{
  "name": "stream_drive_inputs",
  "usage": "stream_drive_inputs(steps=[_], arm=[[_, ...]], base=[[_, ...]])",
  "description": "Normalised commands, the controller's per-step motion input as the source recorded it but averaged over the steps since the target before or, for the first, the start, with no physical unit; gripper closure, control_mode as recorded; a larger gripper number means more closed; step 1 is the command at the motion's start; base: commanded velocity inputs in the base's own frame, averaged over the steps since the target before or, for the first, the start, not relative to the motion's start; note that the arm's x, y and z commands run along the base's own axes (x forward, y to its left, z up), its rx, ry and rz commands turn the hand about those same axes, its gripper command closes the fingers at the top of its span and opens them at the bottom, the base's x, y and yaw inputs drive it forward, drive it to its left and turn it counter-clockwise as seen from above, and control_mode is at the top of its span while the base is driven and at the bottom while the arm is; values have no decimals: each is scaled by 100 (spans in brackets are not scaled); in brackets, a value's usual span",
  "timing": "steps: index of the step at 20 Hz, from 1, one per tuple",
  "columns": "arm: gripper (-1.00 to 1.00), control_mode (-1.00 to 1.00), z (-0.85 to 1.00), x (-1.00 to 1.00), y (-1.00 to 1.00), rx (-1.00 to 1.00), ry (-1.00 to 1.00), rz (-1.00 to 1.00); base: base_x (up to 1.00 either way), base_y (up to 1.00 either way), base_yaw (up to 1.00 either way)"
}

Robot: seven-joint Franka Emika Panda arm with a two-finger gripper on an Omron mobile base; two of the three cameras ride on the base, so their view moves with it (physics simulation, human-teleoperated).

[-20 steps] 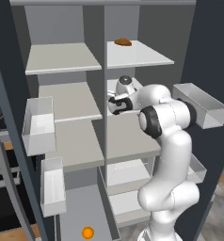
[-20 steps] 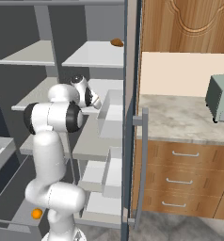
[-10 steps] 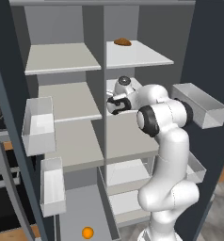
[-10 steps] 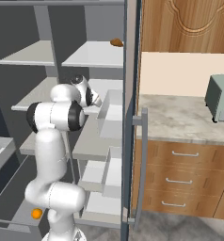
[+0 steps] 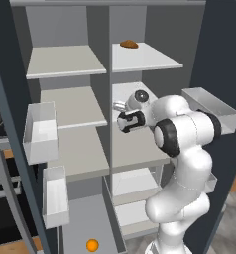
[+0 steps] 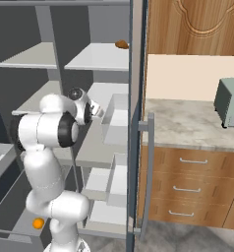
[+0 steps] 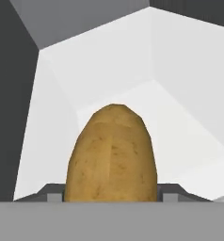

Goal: Take the potato and orange from the fridge shelf and place them in the freezer drawer to begin freezing them.

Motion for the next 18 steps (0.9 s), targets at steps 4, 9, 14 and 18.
stream_drive_inputs(steps=[4, 9, 14, 18], arm=[[100, -100, 97, -100, -7, 0, -6, 0], [100, -100, 30, -100, 0, 1, 1, 0], [100, -100, 0, -100, 0, 2, 12, 0], [100, -100, -40, -87, 3, 0, 17, 0]], base=[[0, 0, 0], [0, 0, 0], [0, 0, 0], [0, 0, 0]])
